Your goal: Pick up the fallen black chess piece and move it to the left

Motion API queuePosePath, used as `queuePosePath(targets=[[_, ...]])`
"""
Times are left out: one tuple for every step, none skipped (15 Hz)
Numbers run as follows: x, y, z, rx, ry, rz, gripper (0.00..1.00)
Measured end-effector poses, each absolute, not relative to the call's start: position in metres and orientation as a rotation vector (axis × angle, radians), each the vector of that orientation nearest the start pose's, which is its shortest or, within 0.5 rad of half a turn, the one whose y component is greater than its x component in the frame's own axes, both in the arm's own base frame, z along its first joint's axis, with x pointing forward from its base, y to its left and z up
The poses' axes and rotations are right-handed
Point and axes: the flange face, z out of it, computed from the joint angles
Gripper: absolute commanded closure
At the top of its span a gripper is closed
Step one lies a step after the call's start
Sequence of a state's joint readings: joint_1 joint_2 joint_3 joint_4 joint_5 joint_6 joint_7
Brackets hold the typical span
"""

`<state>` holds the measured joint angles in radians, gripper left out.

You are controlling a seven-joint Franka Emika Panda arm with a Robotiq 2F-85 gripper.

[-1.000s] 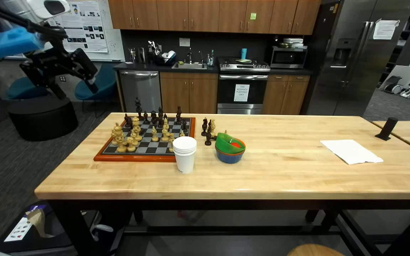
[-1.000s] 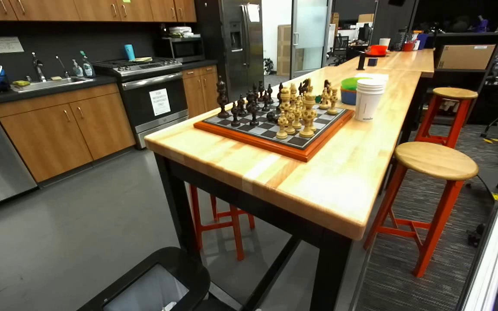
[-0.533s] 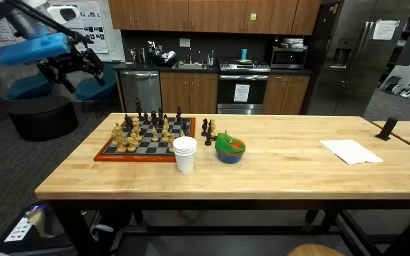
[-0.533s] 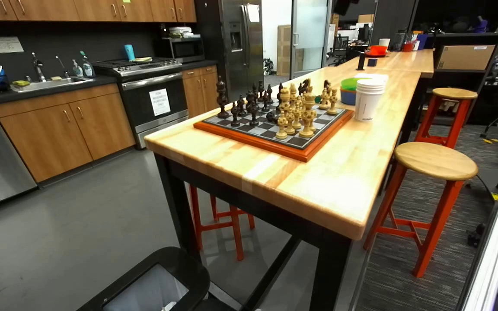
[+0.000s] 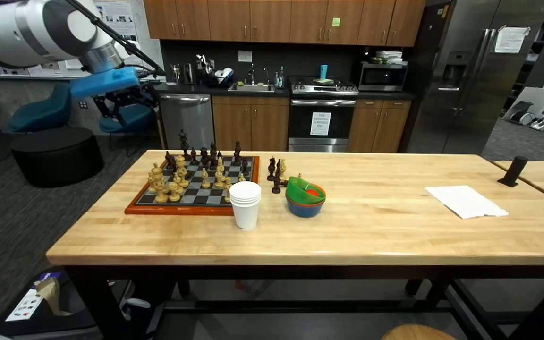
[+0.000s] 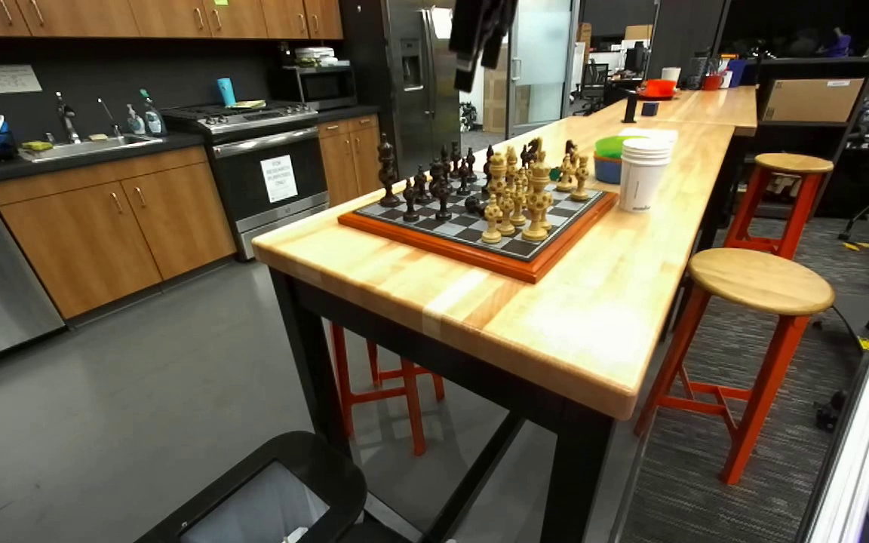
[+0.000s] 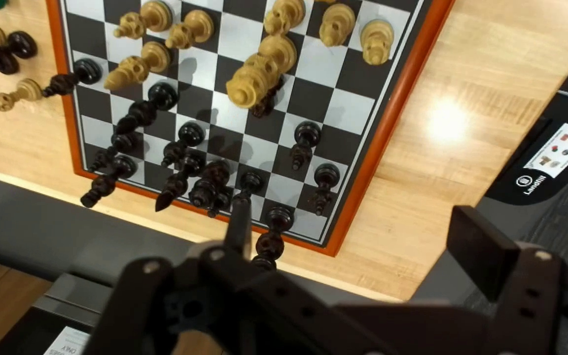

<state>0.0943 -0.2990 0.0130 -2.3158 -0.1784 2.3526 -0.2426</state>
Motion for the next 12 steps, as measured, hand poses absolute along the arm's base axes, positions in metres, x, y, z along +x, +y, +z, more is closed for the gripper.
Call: queuePosePath(targets=[[0.499,0.053,0.490,-3.185,-0.752,-0.511,0.00],[0.513,0.054,0.483,-3.185,-0.765,-0.487,0.00],[0.526,0.056,0.475,-3.183,-0.782,-0.463,0.00],[0.537,0.056,0.468,-3.182,-0.796,-0.440,0.00],[0.547,0.055,0.462,-3.182,-0.810,-0.417,0.00],[0.555,0.053,0.456,-3.184,-0.818,-0.393,0.00],[0.563,0.048,0.450,-3.190,-0.824,-0.366,0.00],[0.569,0.043,0.445,-3.200,-0.826,-0.334,0.00],[0.573,0.037,0.441,-3.209,-0.824,-0.303,0.00],[0.576,0.030,0.437,-3.214,-0.827,-0.273,0.00],[0.578,0.023,0.434,-3.218,-0.828,-0.243,0.00],[0.580,0.017,0.432,-3.219,-0.833,-0.216,0.00]])
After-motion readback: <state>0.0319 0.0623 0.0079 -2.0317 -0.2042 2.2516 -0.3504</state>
